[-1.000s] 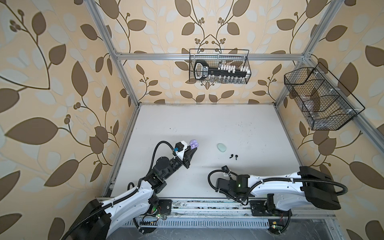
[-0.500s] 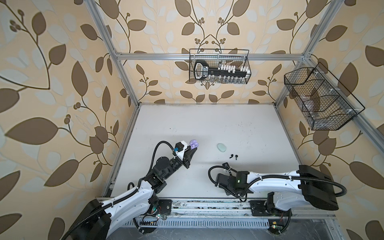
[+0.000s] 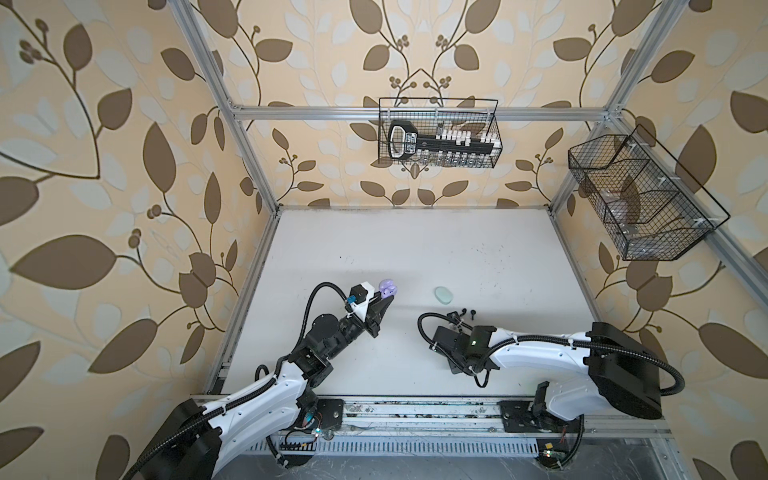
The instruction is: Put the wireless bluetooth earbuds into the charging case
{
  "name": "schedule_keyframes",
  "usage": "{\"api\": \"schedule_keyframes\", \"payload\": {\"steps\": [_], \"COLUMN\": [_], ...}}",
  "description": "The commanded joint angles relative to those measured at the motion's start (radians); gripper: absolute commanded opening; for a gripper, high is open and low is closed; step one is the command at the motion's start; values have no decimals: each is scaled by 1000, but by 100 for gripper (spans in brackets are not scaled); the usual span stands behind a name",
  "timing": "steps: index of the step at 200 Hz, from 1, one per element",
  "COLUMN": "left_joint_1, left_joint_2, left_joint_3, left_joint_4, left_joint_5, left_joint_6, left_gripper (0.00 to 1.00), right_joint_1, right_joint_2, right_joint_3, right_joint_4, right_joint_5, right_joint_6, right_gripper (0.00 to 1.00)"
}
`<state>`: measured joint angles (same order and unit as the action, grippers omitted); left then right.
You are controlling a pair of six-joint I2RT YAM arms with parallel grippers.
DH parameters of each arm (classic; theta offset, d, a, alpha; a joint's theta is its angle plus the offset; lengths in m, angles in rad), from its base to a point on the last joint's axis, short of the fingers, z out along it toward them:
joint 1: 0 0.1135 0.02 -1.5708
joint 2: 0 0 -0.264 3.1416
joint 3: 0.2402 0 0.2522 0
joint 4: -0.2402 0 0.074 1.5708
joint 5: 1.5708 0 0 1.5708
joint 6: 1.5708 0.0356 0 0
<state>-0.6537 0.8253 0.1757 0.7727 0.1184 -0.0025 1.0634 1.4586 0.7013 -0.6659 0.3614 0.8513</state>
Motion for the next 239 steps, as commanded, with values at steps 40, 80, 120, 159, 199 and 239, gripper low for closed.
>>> {"api": "schedule_keyframes", "payload": {"steps": [40, 80, 120, 159, 199, 239], "left_joint_1": [-1, -1, 0, 0, 0, 0], "left_joint_2": [-18, -21, -17, 24, 112, 198], "left_joint_3": [1, 1, 2, 22, 27, 88], "left_joint_4": [43, 42, 43, 46, 114, 90], "left_joint_5": [-18, -17, -2, 52, 96, 44], "left_joint_6": [5, 5, 6, 9, -54, -300], "left_gripper": [0, 0, 0, 0, 0, 0], "right_joint_1": [24, 43, 43, 41, -16, -199], "right_joint_2": [-78, -101, -79, -76, -183, -352], "right_joint_3": [-57, -58, -88, -68, 67, 249], "right_joint_4": [-13, -32, 2, -1, -75, -64], "right_joint_5": [-63, -68, -84, -74, 1, 17], "right_joint_6": [-16, 4, 11, 5, -21, -103], "right_gripper": [43, 44, 41, 40, 41, 51]}}
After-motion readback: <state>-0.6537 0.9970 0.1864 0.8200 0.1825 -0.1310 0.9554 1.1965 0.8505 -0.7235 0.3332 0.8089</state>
